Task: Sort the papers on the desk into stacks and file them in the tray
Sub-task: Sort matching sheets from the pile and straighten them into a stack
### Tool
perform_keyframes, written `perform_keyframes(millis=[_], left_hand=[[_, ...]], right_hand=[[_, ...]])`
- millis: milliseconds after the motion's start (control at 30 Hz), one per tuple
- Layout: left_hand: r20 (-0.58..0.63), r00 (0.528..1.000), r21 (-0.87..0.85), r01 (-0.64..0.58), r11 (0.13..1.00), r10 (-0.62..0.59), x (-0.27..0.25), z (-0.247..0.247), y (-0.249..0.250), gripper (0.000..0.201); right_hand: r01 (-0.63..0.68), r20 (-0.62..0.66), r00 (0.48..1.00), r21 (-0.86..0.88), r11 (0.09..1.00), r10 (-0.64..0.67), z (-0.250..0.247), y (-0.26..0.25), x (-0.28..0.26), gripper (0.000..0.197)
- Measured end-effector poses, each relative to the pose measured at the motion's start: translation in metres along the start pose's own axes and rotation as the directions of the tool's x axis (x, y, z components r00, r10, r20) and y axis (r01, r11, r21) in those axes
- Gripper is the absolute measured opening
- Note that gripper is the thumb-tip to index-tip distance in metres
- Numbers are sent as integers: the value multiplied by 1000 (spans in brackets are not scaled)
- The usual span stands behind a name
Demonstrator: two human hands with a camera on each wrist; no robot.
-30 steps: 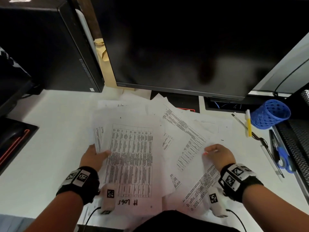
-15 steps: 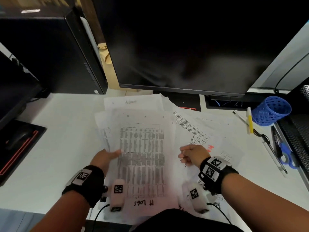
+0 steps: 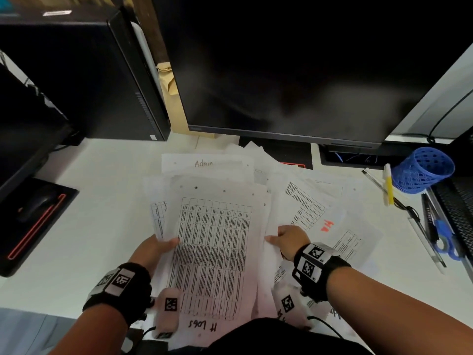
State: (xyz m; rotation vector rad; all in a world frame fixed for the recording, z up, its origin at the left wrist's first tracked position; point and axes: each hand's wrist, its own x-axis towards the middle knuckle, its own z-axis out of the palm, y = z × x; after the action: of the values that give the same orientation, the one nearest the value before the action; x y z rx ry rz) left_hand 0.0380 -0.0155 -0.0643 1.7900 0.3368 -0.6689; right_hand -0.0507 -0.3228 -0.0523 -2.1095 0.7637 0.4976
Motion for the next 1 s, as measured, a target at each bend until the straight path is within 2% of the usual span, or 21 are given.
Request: perform_keyframes(millis=[67, 133, 200, 300, 367, 400, 433, 500, 533, 567, 633, 667, 700, 733, 833, 900, 1000], left_hand=[[-24, 1000, -12, -12, 1000, 12, -2, -2, 4, 40], [-113, 993, -1, -45, 999, 44, -5, -5, 11, 31], [-202, 976, 58, -76, 995, 87, -6, -9, 14, 34], [-227, 967, 46, -112, 993, 120, -8, -11, 19, 34], [-188, 977, -1, -105, 994, 103, -7, -14, 20, 31], [-159, 983, -19, -95, 995, 90, -6, -15, 19, 33], [-129, 989, -28, -75, 997, 71, -3, -17, 16, 41], [-41, 998, -32, -45, 999, 43, 8, -19, 6, 71], [3, 999, -18, -36, 999, 36, 10, -18, 4, 77], [37, 998, -7, -42, 999, 42, 5, -11, 10, 72], [81, 995, -10, -52, 999, 53, -8, 5, 24, 44], [106, 993, -25, -50, 998, 52, -13, 11, 29, 33], [137, 989, -50, -55, 997, 62, -17, 15, 31, 33], [176, 981, -84, -64, 994, 78, -21, 19, 33, 42], [247, 961, -122, -93, 988, 121, -26, 24, 31, 77], [281, 948, -143, -115, 983, 151, -34, 27, 35, 79], [307, 927, -174, -167, 971, 214, -44, 34, 43, 78]], right_hand=[[-34, -18, 999, 11, 999, 34, -8, 7, 1, 42], [-37, -56, 998, 38, 999, 39, -22, 19, -1, 30], [-34, -44, 998, 49, 998, 36, -43, 33, -5, 13], [-66, 9, 998, 39, 997, 66, -73, 62, -3, 8], [-126, 59, 991, 42, 991, 123, -88, 75, -3, 6], [-160, 83, 985, 69, 985, 154, -93, 77, -4, 15], [-207, 96, 976, 119, 971, 196, -96, 76, -6, 22], [-260, 95, 965, 248, 933, 244, -98, 73, -7, 30], [-267, 75, 964, 284, 921, 256, -96, 70, -4, 34], [-255, 38, 966, 274, 927, 255, -94, 65, -3, 35], [-218, -31, 972, 275, 936, 235, -86, 59, 1, 20], [-194, -73, 973, 260, 946, 219, -81, 59, 4, 31], [-193, -118, 968, 220, 956, 222, -79, 57, 4, 46], [-179, -170, 961, 217, 960, 218, -76, 57, 5, 49], [-102, -295, 934, 325, 940, 203, -79, 60, 1, 22], [0, -350, 924, 400, 916, 153, -84, 63, -8, 9], [140, -368, 926, 545, 827, 85, -89, 60, -24, 16]])
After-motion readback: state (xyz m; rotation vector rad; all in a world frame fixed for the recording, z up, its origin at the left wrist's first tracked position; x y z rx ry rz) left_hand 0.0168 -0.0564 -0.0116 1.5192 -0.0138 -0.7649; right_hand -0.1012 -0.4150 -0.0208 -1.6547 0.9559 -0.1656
